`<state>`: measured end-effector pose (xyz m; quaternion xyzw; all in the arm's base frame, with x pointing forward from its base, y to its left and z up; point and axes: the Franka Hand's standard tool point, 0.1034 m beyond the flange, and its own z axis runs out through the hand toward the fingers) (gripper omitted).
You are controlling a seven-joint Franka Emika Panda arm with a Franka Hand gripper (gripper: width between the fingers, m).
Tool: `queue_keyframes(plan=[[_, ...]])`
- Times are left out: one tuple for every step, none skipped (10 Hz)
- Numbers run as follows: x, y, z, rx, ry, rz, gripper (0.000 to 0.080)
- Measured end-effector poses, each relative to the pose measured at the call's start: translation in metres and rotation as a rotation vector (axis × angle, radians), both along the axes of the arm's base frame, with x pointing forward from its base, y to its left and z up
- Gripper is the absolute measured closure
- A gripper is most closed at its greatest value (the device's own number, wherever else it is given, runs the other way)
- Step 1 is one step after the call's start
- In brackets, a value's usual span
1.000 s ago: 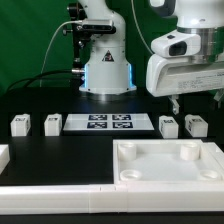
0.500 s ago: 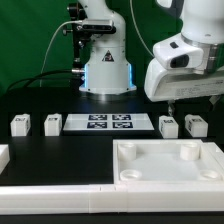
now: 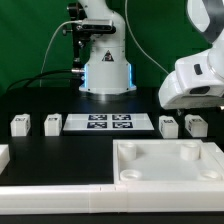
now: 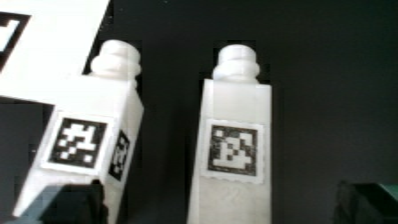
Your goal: Assemble one leg
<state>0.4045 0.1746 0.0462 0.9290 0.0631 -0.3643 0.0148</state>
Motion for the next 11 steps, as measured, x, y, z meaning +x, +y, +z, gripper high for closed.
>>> queue_keyframes(plan=[[0.0, -0.001, 0.0, 0.0, -0.001, -0.001, 0.015], [0.0, 0.002, -0.002, -0.007, -0.005, -0.008, 0.015], [-0.004, 0.009, -0.008, -0.013, -0.012, -0.009, 0.015], [-0.007, 0.014, -0.011, -0.021, -0.012, -0.007, 0.015], [-0.011, 0.017, -0.014, -0.023, -0.007, -0.001, 0.015], [-0.013, 0.018, -0.017, -0.024, 0.003, 0.004, 0.015], [-0.015, 0.016, -0.019, -0.025, 0.026, 0.008, 0.015], [-0.016, 0.012, -0.019, -0.027, 0.042, 0.009, 0.015], [-0.02, 0.008, -0.018, -0.036, 0.095, 0.014, 0.015], [-0.019, 0.008, -0.02, -0.042, 0.14, 0.015, 0.015], [-0.016, 0.009, -0.022, -0.039, 0.13, 0.013, 0.015]])
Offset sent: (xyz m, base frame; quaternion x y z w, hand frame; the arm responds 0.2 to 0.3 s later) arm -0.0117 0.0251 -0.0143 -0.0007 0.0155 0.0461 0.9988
